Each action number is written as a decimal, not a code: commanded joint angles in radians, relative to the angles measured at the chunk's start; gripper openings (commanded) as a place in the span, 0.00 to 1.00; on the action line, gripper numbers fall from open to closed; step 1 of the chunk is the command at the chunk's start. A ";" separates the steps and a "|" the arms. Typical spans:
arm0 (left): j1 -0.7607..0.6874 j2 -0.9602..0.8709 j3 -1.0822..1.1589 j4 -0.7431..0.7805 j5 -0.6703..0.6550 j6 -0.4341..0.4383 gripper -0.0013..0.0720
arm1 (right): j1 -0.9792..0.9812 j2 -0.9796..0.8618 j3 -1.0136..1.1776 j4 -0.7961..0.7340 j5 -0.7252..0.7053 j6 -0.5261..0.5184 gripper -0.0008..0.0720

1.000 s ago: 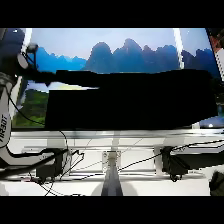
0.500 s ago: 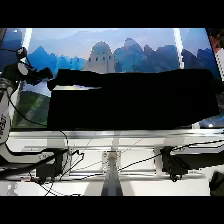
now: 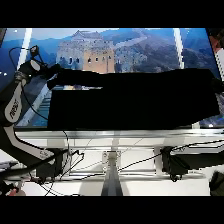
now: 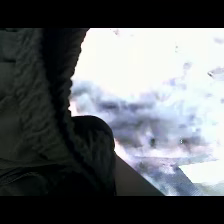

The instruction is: Fold the clothes and pants, and hang the long-sleeved shirts on hangers.

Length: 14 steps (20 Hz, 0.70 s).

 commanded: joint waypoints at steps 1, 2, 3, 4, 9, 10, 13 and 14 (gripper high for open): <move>-0.026 -0.049 0.020 -0.012 0.041 0.015 0.79 | 0.000 0.000 0.000 0.000 -0.001 0.000 0.05; -0.028 -0.051 0.020 -0.013 0.063 0.015 0.73 | 0.000 0.000 0.000 0.000 -0.001 0.000 0.05; -0.035 -0.052 0.020 -0.013 0.077 0.015 0.60 | 0.000 0.000 0.000 0.000 -0.001 0.000 0.05; -0.043 -0.052 0.020 -0.013 0.078 0.016 0.47 | 0.000 0.000 0.000 0.000 -0.001 0.000 0.05; -0.096 -0.051 0.020 -0.012 0.079 0.084 0.03 | 0.000 0.000 0.000 0.000 0.000 0.000 0.05; -0.102 -0.047 0.021 -0.011 0.099 0.091 0.03 | 0.000 0.000 0.000 0.000 -0.001 0.000 0.05; -0.102 0.002 0.031 -0.013 0.238 0.090 0.03 | 0.000 0.000 0.000 0.001 -0.002 0.000 0.05; -0.099 0.028 0.046 -0.012 0.279 0.090 0.03 | 0.000 0.000 0.000 0.002 -0.003 0.000 0.05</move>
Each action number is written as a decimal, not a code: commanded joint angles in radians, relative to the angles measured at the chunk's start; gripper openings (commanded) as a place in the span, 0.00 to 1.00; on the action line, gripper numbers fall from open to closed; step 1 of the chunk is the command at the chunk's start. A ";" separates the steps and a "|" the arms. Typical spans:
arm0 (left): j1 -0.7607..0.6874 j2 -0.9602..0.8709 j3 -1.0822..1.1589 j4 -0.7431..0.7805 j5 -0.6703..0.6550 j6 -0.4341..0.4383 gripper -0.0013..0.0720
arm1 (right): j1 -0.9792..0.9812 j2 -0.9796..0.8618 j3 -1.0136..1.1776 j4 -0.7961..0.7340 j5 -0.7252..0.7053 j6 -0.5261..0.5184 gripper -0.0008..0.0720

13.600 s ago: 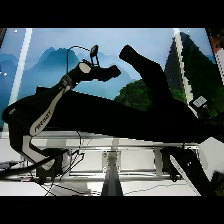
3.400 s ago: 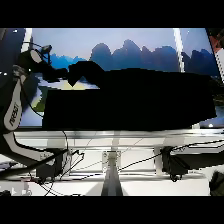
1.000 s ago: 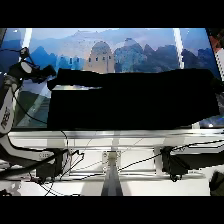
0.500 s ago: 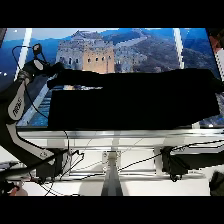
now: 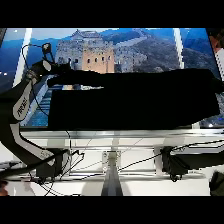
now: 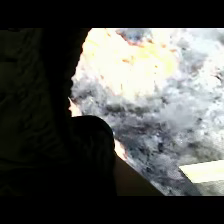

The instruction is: Fold the clothes and pants, and hang the long-sleeved shirts on hangers.

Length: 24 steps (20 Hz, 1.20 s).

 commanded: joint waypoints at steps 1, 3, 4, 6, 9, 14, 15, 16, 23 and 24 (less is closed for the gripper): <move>0.002 0.073 0.040 0.001 0.176 0.012 0.03 | 0.000 0.000 0.000 0.002 -0.004 0.000 0.05; 0.011 0.126 0.089 0.009 0.219 0.012 0.03 | 0.000 0.000 0.000 0.002 -0.023 0.000 0.05; 0.018 0.151 0.114 0.008 0.233 0.012 0.03 | 0.000 0.000 0.000 0.003 -0.034 0.001 0.05; 0.031 0.204 0.160 0.009 0.237 0.012 0.03 | 0.000 0.000 0.000 0.003 -0.054 0.001 0.05; 0.051 0.291 0.169 0.086 0.219 0.011 0.03 | 0.000 0.000 0.000 0.023 -0.093 0.001 0.05; 0.097 0.354 0.154 0.181 -0.196 0.011 0.02 | 0.002 -0.001 0.000 0.107 -0.178 0.001 0.05; 0.100 0.352 0.122 0.233 -0.277 -0.001 0.02 | 0.003 -0.003 0.000 0.106 -0.193 0.001 0.04; 0.103 0.353 0.067 0.273 -0.332 -0.026 0.02 | 0.005 -0.007 0.000 0.106 -0.212 0.001 0.05; 0.055 0.353 -0.401 0.282 -0.211 -0.172 0.02 | 0.004 -0.052 -0.001 0.106 -0.314 0.001 0.05; 0.047 0.352 -0.433 0.282 -0.208 -0.174 0.02 | 0.004 -0.053 0.000 0.106 -0.335 0.001 0.05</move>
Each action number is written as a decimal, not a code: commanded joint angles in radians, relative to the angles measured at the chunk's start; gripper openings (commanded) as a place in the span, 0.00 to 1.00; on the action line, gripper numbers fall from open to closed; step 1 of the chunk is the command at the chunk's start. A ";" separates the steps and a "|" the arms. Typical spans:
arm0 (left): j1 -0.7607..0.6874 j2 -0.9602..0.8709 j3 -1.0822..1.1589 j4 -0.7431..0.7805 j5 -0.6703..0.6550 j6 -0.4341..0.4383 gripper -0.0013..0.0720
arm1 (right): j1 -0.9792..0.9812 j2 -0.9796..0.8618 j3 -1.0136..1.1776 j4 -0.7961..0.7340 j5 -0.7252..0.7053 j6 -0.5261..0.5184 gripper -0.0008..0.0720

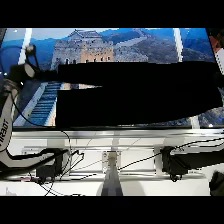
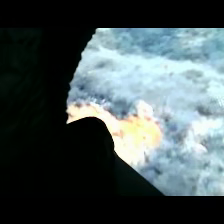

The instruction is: Fold the clothes and pants, and hang the long-sleeved shirts on hangers.

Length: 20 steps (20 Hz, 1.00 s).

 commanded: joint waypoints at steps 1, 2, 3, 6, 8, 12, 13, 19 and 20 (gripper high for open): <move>-0.023 0.000 -0.154 0.013 0.024 -0.057 0.03 | 0.001 -0.013 0.000 0.002 -0.080 0.000 0.05; -0.023 -0.001 -0.162 0.000 0.024 -0.056 0.03 | 0.001 -0.013 0.000 0.002 -0.105 0.000 0.05; -0.023 -0.001 -0.163 -0.003 0.024 -0.056 0.03 | 0.001 -0.013 0.000 0.002 -0.124 0.000 0.05; -0.023 0.001 -0.160 -0.002 0.046 -0.056 0.78 | 0.001 -0.011 0.000 0.000 -0.130 0.000 0.79; -0.023 0.008 -0.136 -0.002 0.030 -0.056 0.97 | 0.001 -0.006 0.006 -0.024 -0.090 0.010 0.95; -0.023 0.092 -0.067 -0.002 -0.050 -0.056 0.96 | -0.023 0.051 0.014 -0.283 -0.013 0.208 0.90; -0.023 0.132 -0.063 -0.002 -0.068 -0.056 0.96 | -0.042 0.068 0.014 -0.348 0.021 0.274 0.77; -0.023 0.327 -0.063 -0.002 -0.208 -0.056 0.96 | -0.334 0.083 -0.053 -0.372 0.356 0.326 0.57; -0.023 0.343 -0.063 -0.001 -0.225 -0.056 0.96 | -0.398 0.083 -0.090 -0.325 0.361 0.326 0.58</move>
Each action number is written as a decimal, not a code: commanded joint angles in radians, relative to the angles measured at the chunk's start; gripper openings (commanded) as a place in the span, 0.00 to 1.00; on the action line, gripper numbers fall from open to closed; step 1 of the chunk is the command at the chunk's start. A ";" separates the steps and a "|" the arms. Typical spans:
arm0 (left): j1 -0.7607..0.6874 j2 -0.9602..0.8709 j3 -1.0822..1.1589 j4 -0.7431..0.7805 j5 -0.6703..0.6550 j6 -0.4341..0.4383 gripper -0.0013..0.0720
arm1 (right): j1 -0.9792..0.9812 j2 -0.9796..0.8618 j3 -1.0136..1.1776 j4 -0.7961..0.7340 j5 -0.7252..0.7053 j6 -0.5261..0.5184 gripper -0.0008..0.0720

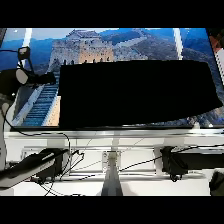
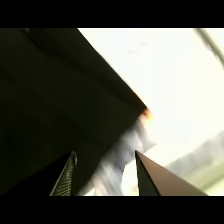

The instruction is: Fold the clothes and pants, and hang the long-sleeved shirts on hangers.

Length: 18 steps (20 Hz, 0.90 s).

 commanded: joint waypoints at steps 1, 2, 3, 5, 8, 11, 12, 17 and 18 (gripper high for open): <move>0.000 0.079 0.003 0.000 -0.088 0.000 0.96 | -0.213 0.005 -0.101 0.120 0.109 0.025 0.58; 0.000 0.082 0.003 0.000 -0.098 -0.001 0.96 | -0.270 0.005 -0.145 0.239 0.076 -0.008 0.58; 0.000 0.080 0.003 0.000 -0.109 -0.001 0.96 | -0.316 0.005 -0.188 0.370 0.041 -0.063 0.64; 0.000 0.070 0.002 0.000 -0.131 -0.031 0.96 | -0.353 -0.001 -0.253 0.543 -0.033 -0.154 0.71; 0.000 0.043 0.002 -0.008 -0.174 -0.124 0.96 | -0.301 -0.028 -0.271 0.615 -0.102 -0.212 0.71; 0.000 0.006 -0.003 -0.035 -0.251 -0.124 0.96 | -0.224 -0.054 -0.271 0.764 -0.222 -0.239 0.74; 0.000 -0.001 -0.016 -0.035 -0.253 -0.124 0.96 | -0.196 -0.063 -0.271 0.768 -0.265 -0.235 0.74; -0.023 -0.001 -0.101 -0.056 -0.253 -0.124 0.88 | -0.095 -0.156 -0.271 0.767 -0.318 -0.197 0.73; -0.023 0.002 -0.114 -0.056 -0.261 -0.124 0.88 | -0.084 -0.164 -0.271 0.767 -0.329 -0.201 0.70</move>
